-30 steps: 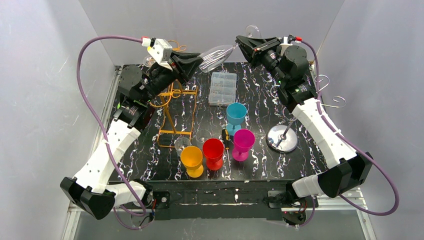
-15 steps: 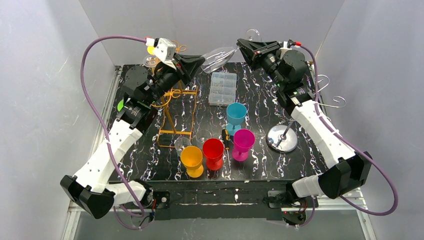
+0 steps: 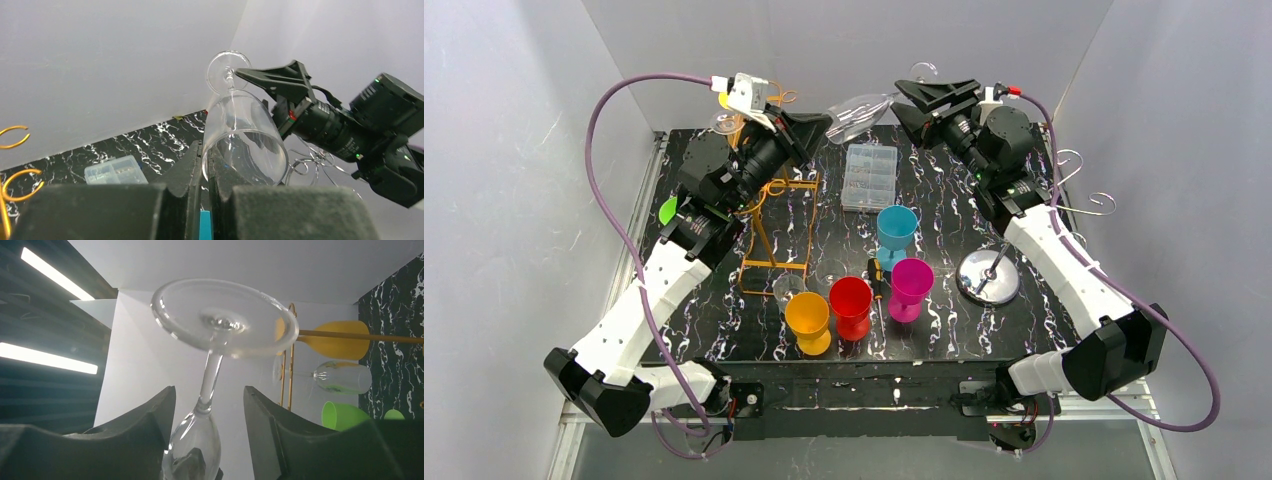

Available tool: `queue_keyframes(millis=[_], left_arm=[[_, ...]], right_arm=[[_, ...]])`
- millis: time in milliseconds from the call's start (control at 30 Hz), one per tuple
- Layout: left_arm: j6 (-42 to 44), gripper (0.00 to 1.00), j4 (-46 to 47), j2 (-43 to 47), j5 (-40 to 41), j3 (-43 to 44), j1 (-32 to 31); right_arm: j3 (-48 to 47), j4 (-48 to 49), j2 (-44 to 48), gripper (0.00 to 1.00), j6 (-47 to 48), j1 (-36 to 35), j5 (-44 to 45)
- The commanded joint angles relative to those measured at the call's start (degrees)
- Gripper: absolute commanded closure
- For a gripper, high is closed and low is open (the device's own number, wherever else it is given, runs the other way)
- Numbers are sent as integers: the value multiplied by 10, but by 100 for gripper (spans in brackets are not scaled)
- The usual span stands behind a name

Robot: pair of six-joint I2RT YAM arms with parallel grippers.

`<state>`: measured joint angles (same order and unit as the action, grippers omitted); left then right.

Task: Take the wine glass off the wine glass rack
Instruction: Place the wine glass at the center of the board.

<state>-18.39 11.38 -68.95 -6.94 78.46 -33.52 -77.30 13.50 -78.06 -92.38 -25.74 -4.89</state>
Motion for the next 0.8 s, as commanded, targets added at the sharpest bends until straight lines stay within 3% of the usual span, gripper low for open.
queue_keyframes(millis=[0, 233, 600, 767], left_arm=[[-29, 100, -6, 11, 78, 31, -4], [-31, 100, -50, -1, 105, 77, -5], [30, 100, -141, 24, 219, 139, -4], [80, 100, -210, 50, 291, 175, -4]], right_arm=[[-1, 27, 26, 37, 30, -1, -12], [-20, -6, 31, 21, 90, -1, -36], [-12, -69, 63, 13, 210, -1, -75], [-27, -146, 81, 7, 294, -1, -74]])
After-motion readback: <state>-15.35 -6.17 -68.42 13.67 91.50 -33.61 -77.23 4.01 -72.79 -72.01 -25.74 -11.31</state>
